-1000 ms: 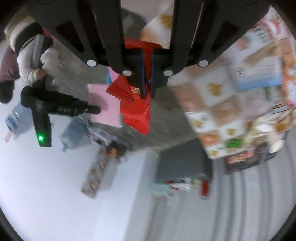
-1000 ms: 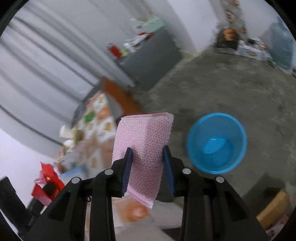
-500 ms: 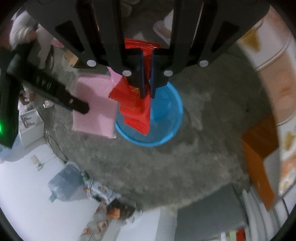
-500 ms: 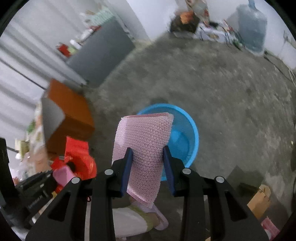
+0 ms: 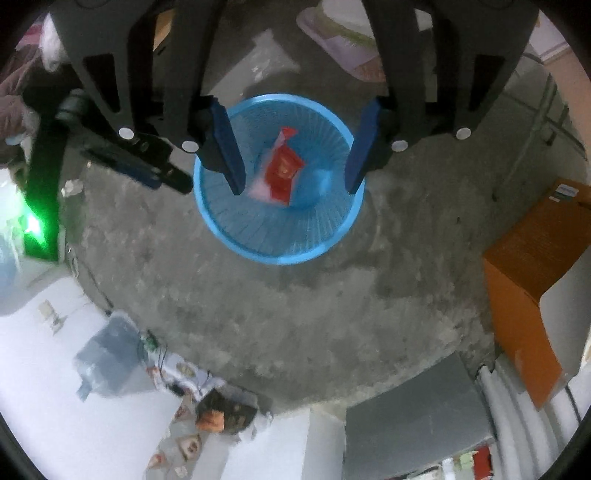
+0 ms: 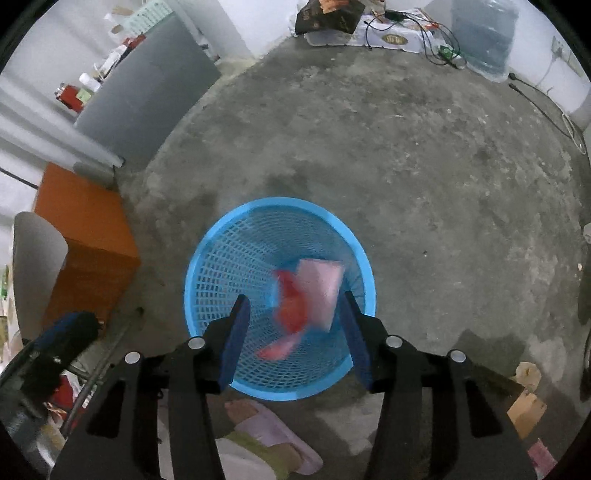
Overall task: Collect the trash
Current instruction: 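Open the left tool and right tool to drop both items into the wastebasket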
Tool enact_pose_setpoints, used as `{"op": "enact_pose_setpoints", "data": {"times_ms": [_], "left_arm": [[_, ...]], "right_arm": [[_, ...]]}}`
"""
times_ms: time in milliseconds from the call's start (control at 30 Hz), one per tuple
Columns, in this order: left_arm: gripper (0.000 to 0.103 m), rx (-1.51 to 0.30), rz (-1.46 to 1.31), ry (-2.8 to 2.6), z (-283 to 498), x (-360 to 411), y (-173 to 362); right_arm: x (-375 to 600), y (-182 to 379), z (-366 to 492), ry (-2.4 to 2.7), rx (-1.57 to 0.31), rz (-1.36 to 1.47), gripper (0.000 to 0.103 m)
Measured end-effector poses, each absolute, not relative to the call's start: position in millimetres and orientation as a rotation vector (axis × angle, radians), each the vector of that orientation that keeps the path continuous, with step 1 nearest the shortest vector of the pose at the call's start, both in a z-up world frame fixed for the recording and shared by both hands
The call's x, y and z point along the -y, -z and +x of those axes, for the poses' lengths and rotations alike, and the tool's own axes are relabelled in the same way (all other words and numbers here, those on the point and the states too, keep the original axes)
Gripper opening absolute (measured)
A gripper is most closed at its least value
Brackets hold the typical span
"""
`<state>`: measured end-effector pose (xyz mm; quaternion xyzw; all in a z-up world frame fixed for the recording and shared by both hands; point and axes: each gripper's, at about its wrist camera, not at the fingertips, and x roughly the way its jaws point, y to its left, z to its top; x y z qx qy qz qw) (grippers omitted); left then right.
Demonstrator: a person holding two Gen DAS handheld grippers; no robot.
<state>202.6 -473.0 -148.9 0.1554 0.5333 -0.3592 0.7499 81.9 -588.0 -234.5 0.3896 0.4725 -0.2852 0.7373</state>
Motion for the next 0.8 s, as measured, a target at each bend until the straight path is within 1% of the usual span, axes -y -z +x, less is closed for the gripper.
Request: {"op": "enact_pose_setpoints", "data": {"times_ms": [100, 267, 333, 367, 433, 467, 533, 600, 633, 700, 800], "left_arm": [[0.055, -1.111, 0.316, 0.798, 201, 463, 128], [0.056, -1.019, 0.214, 0.854, 189, 438, 78], [0.058, -0.979, 0.164, 0.89, 181, 422, 60], [0.061, -0.965, 0.141, 0.909, 177, 414, 53], [0.063, -0.941, 0.111, 0.949, 168, 396, 36], [0.067, -0.925, 0.104, 0.959, 164, 388, 28], [0.07, -0.875, 0.094, 0.963, 154, 366, 11], [0.077, -0.823, 0.085, 0.966, 146, 345, -5], [0.078, -0.794, 0.077, 0.969, 141, 330, -14], [0.081, -0.761, 0.052, 0.957, 135, 302, -31], [0.086, -0.718, -0.008, 0.912, 133, 257, -54]], "right_arm": [[581, 222, 78, 0.627, -1.003, 0.815, 0.05], [556, 176, 70, 0.617, -0.909, 0.703, 0.05], [545, 157, 68, 0.613, -0.881, 0.661, 0.05], [535, 143, 68, 0.605, -0.856, 0.629, 0.051], [517, 116, 67, 0.59, -0.811, 0.571, 0.055], [509, 105, 66, 0.583, -0.792, 0.547, 0.056], [490, 81, 67, 0.562, -0.75, 0.494, 0.061], [468, 56, 71, 0.547, -0.72, 0.427, 0.066], [455, 42, 74, 0.529, -0.704, 0.386, 0.067], [435, 22, 79, 0.497, -0.674, 0.343, 0.075], [400, -13, 85, 0.45, -0.613, 0.275, 0.081]]}}
